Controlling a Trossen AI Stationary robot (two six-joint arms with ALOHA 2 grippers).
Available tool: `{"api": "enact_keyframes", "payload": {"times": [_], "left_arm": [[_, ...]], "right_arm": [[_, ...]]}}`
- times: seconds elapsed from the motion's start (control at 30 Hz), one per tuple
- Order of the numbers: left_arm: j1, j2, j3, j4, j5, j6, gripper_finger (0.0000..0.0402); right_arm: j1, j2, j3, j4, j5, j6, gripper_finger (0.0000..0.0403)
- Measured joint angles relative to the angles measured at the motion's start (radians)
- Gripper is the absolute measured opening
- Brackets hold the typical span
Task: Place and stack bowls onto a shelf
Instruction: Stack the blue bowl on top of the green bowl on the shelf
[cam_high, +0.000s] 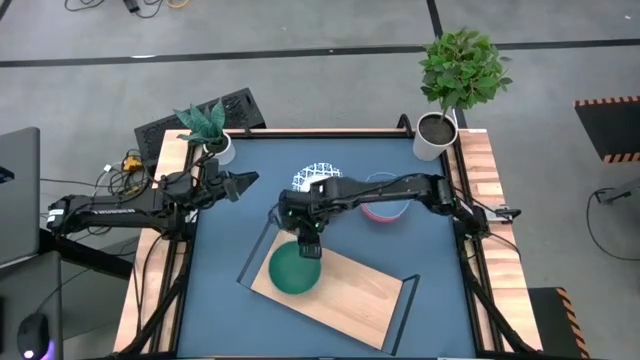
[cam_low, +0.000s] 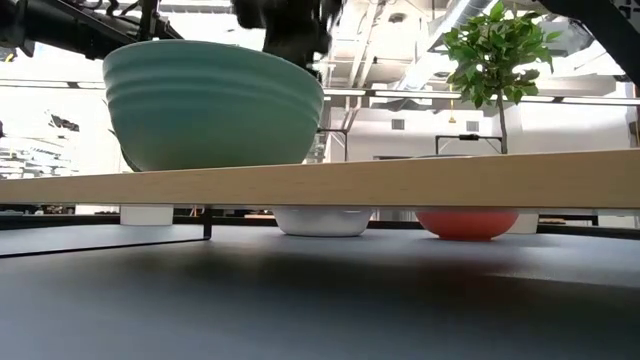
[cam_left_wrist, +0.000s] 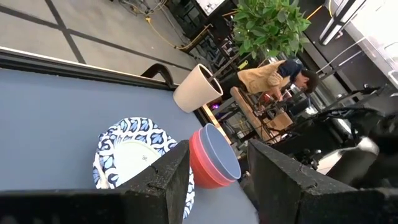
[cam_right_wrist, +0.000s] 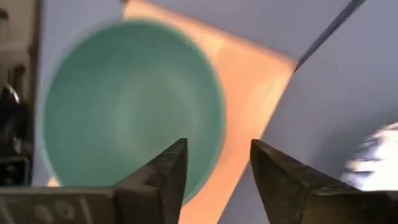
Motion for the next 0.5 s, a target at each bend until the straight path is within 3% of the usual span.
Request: {"api": "enact_keyframes", "payload": {"times": [0.23,0.5], "left_arm": [[0.000,0.000,0.001,0.005,-0.017,-0.001,0.0147],[0.000,0.000,0.001,-0.001,-0.018,-0.001,0.0147]], "right_arm": [[-0.075,-0.170,0.022,-0.056,0.115,0.012,0.0217],[-0.181,-0.381,-0.013,-0.324,0.339,0.077,0.0215]]}}
